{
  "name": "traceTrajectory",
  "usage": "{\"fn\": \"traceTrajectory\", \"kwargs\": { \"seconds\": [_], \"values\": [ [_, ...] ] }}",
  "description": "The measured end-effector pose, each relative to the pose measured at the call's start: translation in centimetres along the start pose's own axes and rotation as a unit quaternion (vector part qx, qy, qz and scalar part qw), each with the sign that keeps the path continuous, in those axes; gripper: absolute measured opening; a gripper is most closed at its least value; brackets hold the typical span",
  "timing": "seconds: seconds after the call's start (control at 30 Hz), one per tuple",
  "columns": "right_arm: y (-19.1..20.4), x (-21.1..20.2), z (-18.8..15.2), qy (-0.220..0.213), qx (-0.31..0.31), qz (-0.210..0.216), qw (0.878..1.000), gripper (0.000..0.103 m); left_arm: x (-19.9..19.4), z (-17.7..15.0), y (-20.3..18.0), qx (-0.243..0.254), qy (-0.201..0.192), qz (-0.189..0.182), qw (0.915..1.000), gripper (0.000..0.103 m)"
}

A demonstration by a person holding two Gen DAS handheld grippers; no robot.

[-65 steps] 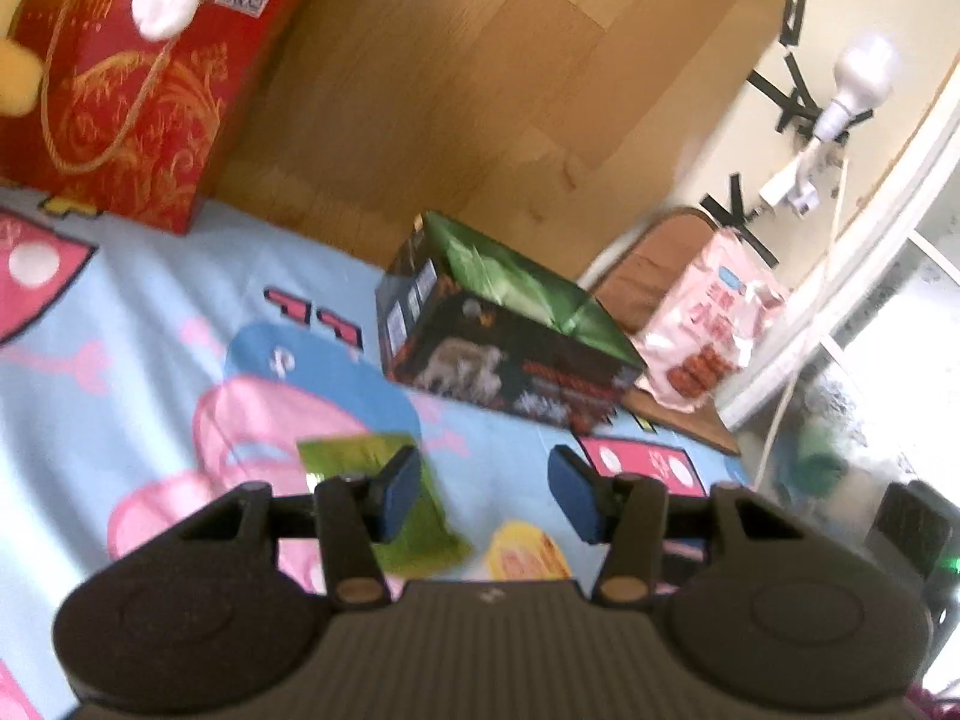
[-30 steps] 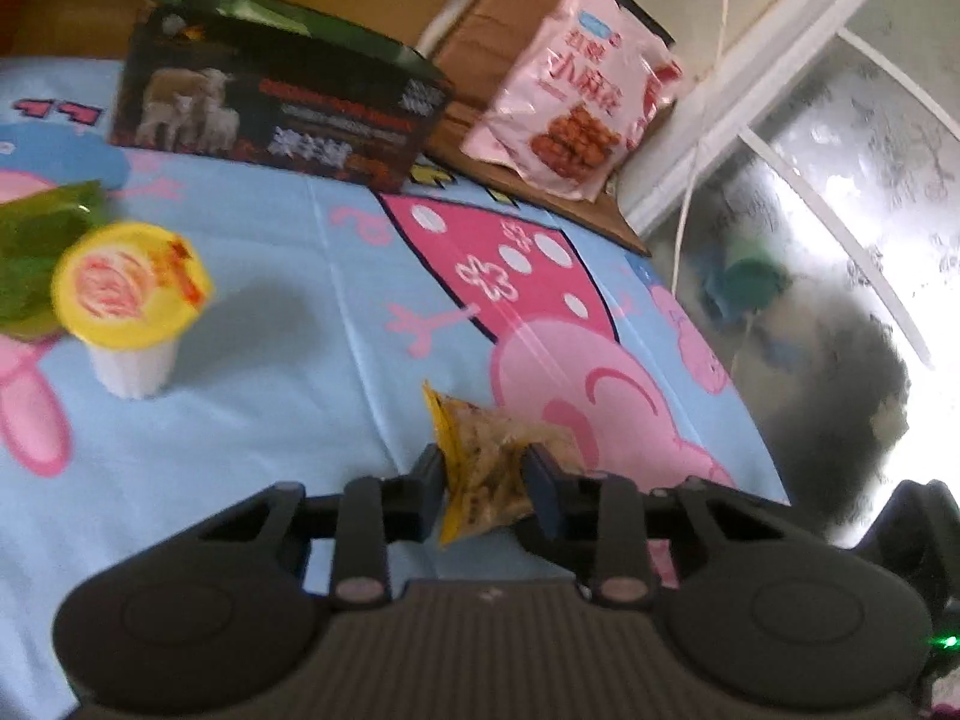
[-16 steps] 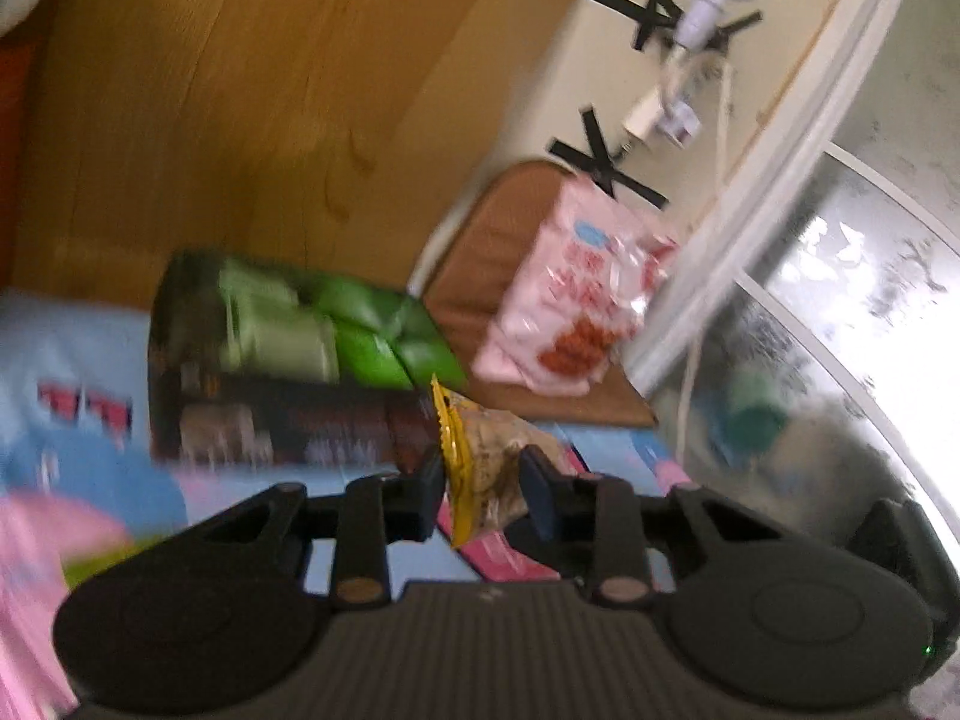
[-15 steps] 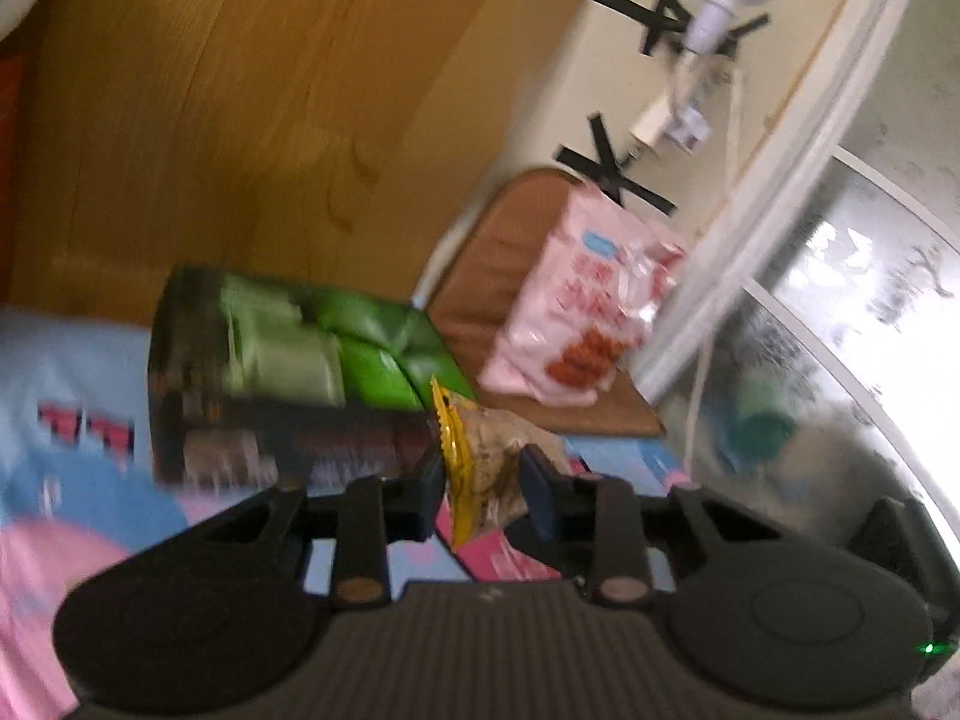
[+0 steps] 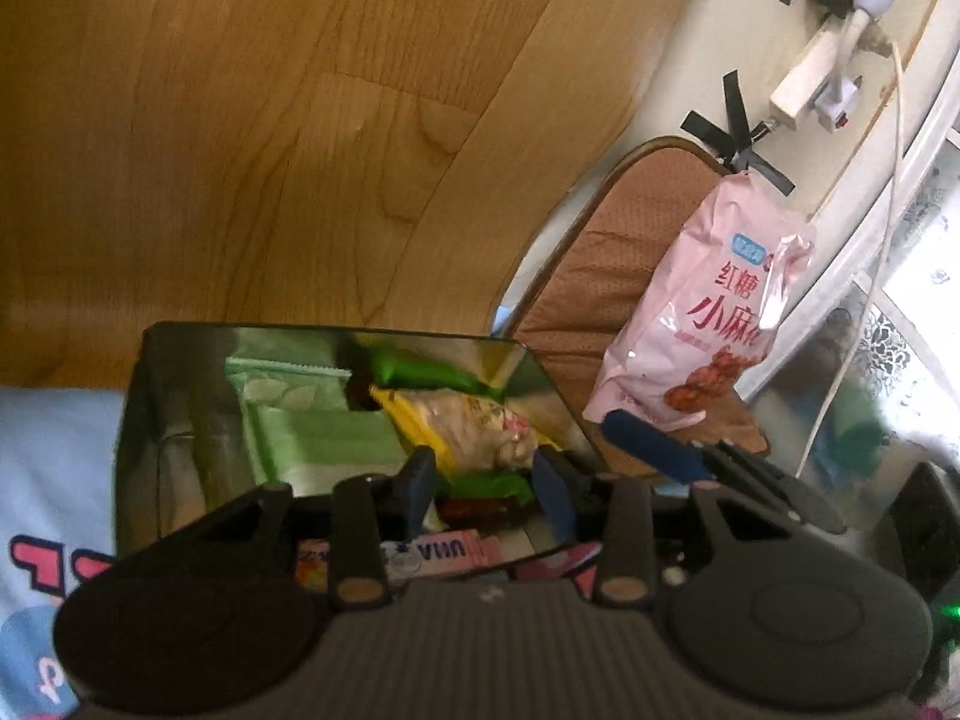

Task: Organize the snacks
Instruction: 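Carry the peanut bag into the black box and open the left gripper, then move the open left gripper toward the yellow-lidded yogurt cup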

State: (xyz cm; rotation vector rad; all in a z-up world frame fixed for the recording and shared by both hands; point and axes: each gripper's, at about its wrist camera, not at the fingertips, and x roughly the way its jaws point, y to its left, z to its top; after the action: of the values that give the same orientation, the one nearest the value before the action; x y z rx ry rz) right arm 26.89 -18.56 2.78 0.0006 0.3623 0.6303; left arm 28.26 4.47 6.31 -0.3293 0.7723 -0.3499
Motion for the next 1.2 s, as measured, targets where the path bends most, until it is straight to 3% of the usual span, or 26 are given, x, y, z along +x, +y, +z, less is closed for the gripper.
{"fn": "traceTrajectory", "kwargs": {
  "seconds": [0.13,0.2,0.3,0.47,0.67,0.83,0.93,1.0,1.2],
  "values": [
    [-0.8,-1.3,0.1,-0.008,0.023,0.000,1.000,0.052,-4.0,-0.4,0.1,-0.011,-0.031,-0.001,0.9995,0.038],
    [-0.8,-2.3,0.6,-0.012,0.039,0.009,0.999,0.052,-6.9,-1.1,0.1,-0.017,-0.054,-0.001,0.9984,0.043],
    [-0.2,-4.8,0.5,-0.021,0.055,0.028,0.998,0.052,-11.2,-3.5,0.7,-0.029,-0.084,0.015,0.9959,0.047],
    [2.7,-8.8,-1.5,0.003,0.035,0.063,0.997,0.058,-15.5,-8.9,3.1,-0.082,-0.097,0.047,0.9908,0.047],
    [7.6,-11.9,-4.8,0.045,-0.004,0.101,0.994,0.064,-17.4,-15.1,4.9,-0.125,-0.087,0.061,0.9865,0.048],
    [10.8,-12.2,-7.3,0.078,-0.009,0.128,0.989,0.065,-17.2,-19.0,5.6,-0.131,-0.084,0.077,0.9849,0.050],
    [11.7,-12.1,-8.3,0.099,0.010,0.129,0.987,0.065,-16.8,-20.9,6.6,-0.142,-0.082,0.076,0.9836,0.047],
    [12.1,-11.9,-8.6,0.107,0.019,0.125,0.986,0.065,-17.1,-22.1,6.8,-0.134,-0.106,0.069,0.9829,0.047],
    [12.3,-11.0,-9.4,0.122,0.035,0.105,0.986,0.066,-17.2,-22.9,6.5,-0.114,-0.130,0.073,0.9822,0.048]
  ]
}}
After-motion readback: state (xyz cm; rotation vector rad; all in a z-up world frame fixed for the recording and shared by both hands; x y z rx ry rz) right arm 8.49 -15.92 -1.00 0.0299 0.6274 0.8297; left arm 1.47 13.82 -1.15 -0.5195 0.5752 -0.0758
